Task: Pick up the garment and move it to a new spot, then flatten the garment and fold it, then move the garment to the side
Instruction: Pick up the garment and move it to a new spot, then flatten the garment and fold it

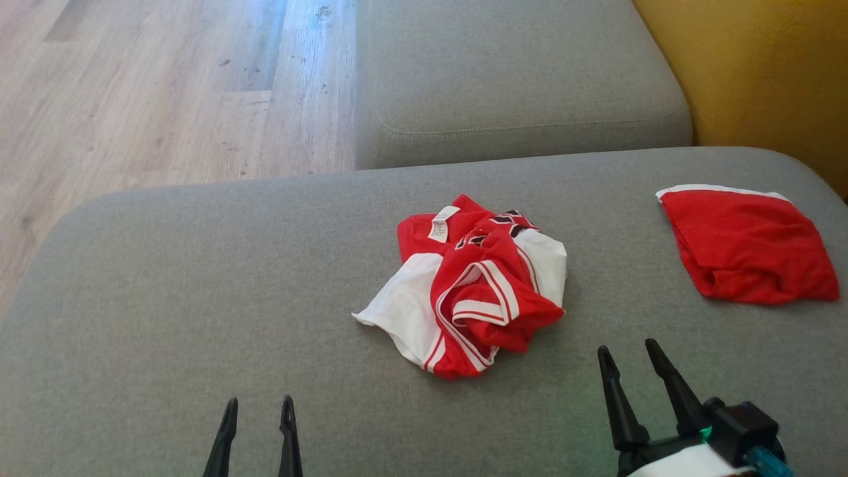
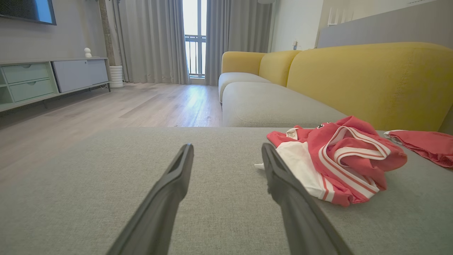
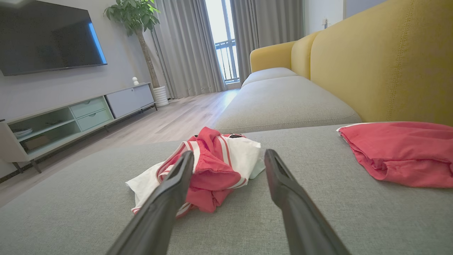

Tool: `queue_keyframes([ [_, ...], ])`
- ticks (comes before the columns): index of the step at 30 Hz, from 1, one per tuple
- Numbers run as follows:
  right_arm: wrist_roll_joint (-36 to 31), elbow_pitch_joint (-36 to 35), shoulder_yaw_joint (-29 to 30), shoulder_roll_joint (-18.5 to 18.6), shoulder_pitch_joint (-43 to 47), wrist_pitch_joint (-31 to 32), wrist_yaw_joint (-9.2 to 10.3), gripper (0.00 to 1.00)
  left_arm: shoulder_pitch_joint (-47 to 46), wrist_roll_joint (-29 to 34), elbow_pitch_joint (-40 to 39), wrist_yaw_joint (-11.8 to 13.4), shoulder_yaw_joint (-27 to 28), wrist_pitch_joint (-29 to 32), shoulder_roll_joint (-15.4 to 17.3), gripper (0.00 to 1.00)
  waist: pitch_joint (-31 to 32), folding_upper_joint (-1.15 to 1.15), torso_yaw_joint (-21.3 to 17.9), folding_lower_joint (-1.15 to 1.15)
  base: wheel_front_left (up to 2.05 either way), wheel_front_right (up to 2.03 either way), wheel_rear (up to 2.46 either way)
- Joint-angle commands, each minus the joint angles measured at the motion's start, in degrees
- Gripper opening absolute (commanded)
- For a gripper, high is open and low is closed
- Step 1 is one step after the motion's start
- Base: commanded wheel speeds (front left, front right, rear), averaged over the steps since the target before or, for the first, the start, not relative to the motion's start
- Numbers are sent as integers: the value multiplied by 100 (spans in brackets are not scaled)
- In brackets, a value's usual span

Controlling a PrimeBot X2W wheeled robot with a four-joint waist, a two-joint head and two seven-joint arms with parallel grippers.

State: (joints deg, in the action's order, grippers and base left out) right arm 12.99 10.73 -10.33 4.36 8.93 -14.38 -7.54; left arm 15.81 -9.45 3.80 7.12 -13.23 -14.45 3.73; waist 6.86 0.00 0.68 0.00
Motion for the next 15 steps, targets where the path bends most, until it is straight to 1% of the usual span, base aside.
queue_keyframes([
  [1, -51, -159, -124, 6, -207, -62, 5, 100, -247, 49, -176, -19, 179, -54, -73, 100, 1, 0, 6, 0, 0, 0, 0],
  [10, -86, -125, -191, -21, -221, -62, 5, 100, -237, 157, -97, -69, 169, -54, -82, 100, 5, 0, -66, 0, 0, 0, 0],
  [15, -87, -142, -263, -23, -265, -62, 5, 100, -344, 213, -144, -122, 111, -54, -83, 100, -48, 0, -284, 0, 0, 0, 0],
])
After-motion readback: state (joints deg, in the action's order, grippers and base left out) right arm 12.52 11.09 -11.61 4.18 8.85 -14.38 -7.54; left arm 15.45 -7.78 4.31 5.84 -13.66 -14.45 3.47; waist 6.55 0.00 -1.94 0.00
